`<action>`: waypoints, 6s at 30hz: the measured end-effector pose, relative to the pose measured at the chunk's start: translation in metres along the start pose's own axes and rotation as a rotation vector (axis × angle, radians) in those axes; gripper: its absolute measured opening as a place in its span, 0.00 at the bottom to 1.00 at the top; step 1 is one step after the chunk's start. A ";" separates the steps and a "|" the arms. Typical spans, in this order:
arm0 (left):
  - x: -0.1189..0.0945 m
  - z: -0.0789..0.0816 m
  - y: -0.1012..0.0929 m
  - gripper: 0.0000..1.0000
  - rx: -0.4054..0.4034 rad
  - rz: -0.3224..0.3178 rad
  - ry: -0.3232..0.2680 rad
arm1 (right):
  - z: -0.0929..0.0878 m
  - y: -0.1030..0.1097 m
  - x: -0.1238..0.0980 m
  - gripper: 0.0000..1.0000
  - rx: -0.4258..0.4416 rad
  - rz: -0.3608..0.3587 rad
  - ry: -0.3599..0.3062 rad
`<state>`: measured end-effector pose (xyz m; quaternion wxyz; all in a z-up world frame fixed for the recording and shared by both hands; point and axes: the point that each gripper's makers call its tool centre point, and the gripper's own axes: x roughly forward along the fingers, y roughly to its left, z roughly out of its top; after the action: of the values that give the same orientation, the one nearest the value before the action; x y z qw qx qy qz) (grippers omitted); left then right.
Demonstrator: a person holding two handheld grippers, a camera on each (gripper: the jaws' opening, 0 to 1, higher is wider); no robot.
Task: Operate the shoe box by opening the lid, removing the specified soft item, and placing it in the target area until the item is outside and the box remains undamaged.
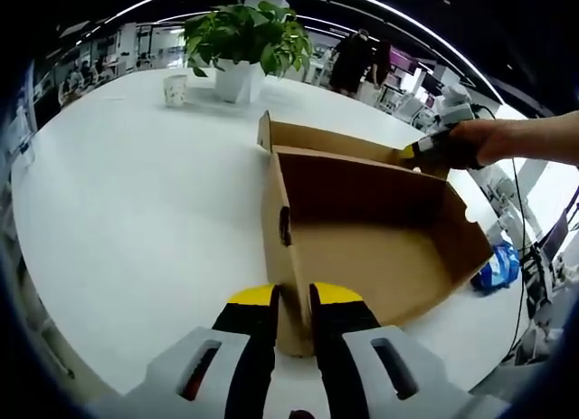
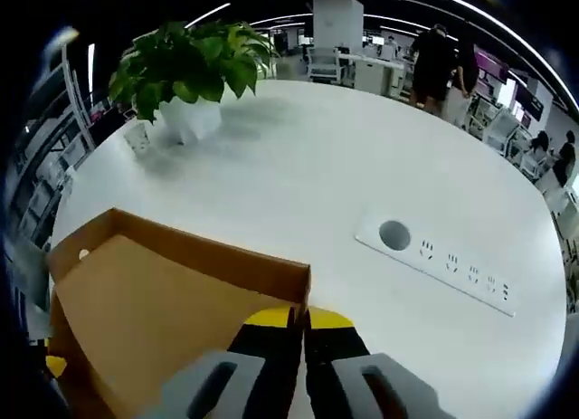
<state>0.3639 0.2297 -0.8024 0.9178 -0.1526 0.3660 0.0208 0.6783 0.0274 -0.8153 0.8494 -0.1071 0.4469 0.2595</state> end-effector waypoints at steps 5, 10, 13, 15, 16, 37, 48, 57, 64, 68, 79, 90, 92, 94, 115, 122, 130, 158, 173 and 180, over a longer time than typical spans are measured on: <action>-0.001 0.000 0.000 0.13 0.005 0.004 0.003 | -0.005 0.008 -0.017 0.00 -0.006 -0.021 -0.002; -0.002 0.000 -0.002 0.13 0.017 0.006 0.006 | 0.003 0.004 -0.026 0.00 0.009 -0.024 -0.021; -0.003 0.000 -0.003 0.12 0.028 0.012 0.009 | 0.006 0.004 -0.035 0.00 0.028 -0.026 -0.041; -0.003 0.000 -0.003 0.12 0.031 0.013 0.011 | 0.010 0.000 -0.037 0.00 0.036 -0.030 -0.051; -0.003 0.000 -0.003 0.12 0.030 0.012 0.011 | 0.011 0.002 -0.043 0.00 0.039 -0.032 -0.061; -0.006 -0.001 0.003 0.05 0.079 0.053 0.020 | 0.037 0.006 -0.103 0.00 -0.047 -0.038 -0.200; -0.008 -0.005 0.002 0.04 0.122 0.081 0.045 | 0.022 0.020 -0.132 0.00 -0.215 -0.087 -0.240; -0.008 -0.005 -0.001 0.03 0.176 0.105 0.066 | 0.011 0.023 -0.156 0.00 -0.223 -0.124 -0.258; -0.009 -0.006 -0.002 0.03 0.166 0.105 0.068 | 0.009 0.024 -0.172 0.00 -0.234 -0.138 -0.291; -0.009 -0.006 -0.002 0.03 0.159 0.102 0.066 | 0.008 0.026 -0.182 0.00 -0.245 -0.138 -0.310; -0.010 -0.001 0.005 0.03 0.121 0.100 0.048 | -0.003 0.035 -0.203 0.00 -0.216 -0.160 -0.370; -0.012 -0.002 0.004 0.03 0.119 0.106 0.047 | -0.020 0.037 -0.215 0.00 -0.189 -0.168 -0.394; -0.012 -0.002 0.004 0.03 0.118 0.106 0.047 | -0.021 0.039 -0.218 0.00 -0.187 -0.171 -0.404; -0.012 -0.002 0.003 0.03 0.117 0.106 0.046 | -0.023 0.041 -0.220 0.00 -0.185 -0.174 -0.407; -0.010 -0.002 0.004 0.04 0.101 0.090 0.039 | -0.057 0.053 -0.244 0.00 -0.139 -0.206 -0.462; -0.009 -0.001 0.003 0.05 0.096 0.079 0.033 | -0.069 0.057 -0.249 0.00 -0.113 -0.222 -0.478; -0.008 -0.001 -0.001 0.07 0.096 0.042 0.026 | -0.093 0.062 -0.250 0.00 -0.074 -0.230 -0.468; -0.029 0.006 -0.009 0.14 0.317 -0.039 0.062 | -0.130 0.065 -0.240 0.00 0.054 -0.198 -0.474; -0.048 0.021 -0.017 0.10 0.470 -0.079 -0.036 | -0.155 0.069 -0.232 0.00 0.088 -0.160 -0.424; -0.053 0.019 -0.008 0.07 0.501 -0.086 -0.058 | -0.168 0.072 -0.227 0.00 0.112 -0.142 -0.401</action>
<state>0.3391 0.2313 -0.7511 0.9372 0.0647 0.3264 -0.1050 0.4155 -0.0595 -0.7231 0.9420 -0.0371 0.2740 0.1901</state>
